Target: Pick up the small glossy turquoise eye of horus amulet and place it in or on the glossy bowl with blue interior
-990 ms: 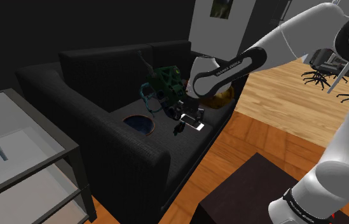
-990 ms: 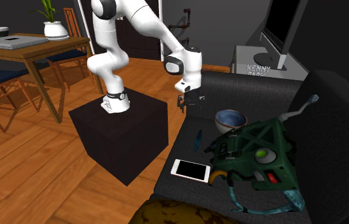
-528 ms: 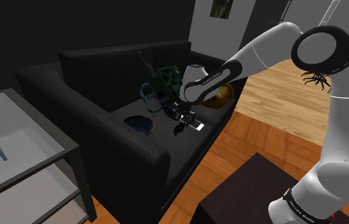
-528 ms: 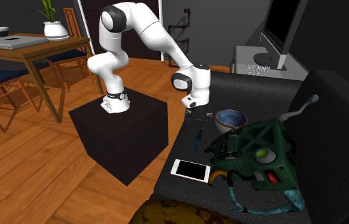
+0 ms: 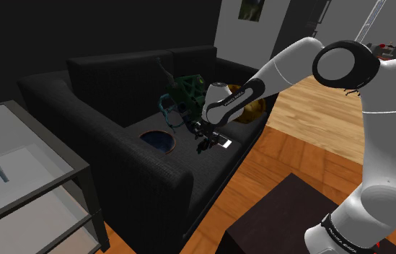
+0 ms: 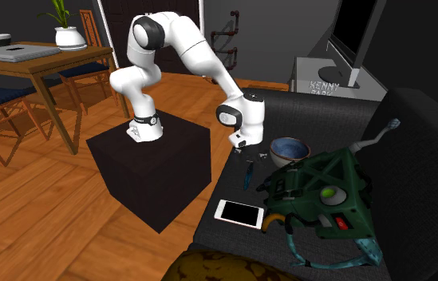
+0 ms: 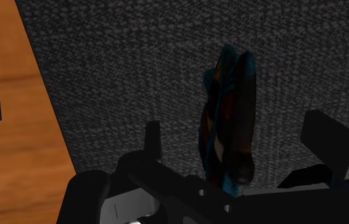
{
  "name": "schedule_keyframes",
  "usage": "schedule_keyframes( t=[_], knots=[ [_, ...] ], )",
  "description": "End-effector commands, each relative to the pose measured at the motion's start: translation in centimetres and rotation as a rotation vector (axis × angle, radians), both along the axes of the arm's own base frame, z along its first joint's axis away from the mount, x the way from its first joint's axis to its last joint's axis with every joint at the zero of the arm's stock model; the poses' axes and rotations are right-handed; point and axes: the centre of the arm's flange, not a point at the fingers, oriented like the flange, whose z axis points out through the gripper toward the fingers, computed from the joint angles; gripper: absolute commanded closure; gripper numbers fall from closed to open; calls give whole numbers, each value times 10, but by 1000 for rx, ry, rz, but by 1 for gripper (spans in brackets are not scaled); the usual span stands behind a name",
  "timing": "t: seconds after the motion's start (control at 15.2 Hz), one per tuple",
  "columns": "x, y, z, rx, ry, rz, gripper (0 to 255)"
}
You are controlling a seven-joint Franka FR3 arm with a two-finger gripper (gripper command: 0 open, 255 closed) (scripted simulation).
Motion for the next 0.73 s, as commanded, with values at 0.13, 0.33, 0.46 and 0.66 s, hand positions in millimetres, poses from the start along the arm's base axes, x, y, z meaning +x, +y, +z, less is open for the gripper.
schedule_keyframes(
  t=[0.13, 0.33, 0.46, 0.66],
  knots=[
    [0, 0, -8, 0, 0, 0, 0],
    [0, 0, -8, 0, 0, 0, 0],
    [0, 0, -8, 0, 0, 0, 0],
    [0, 0, -8, 0, 0, 0, 255]
  ],
)
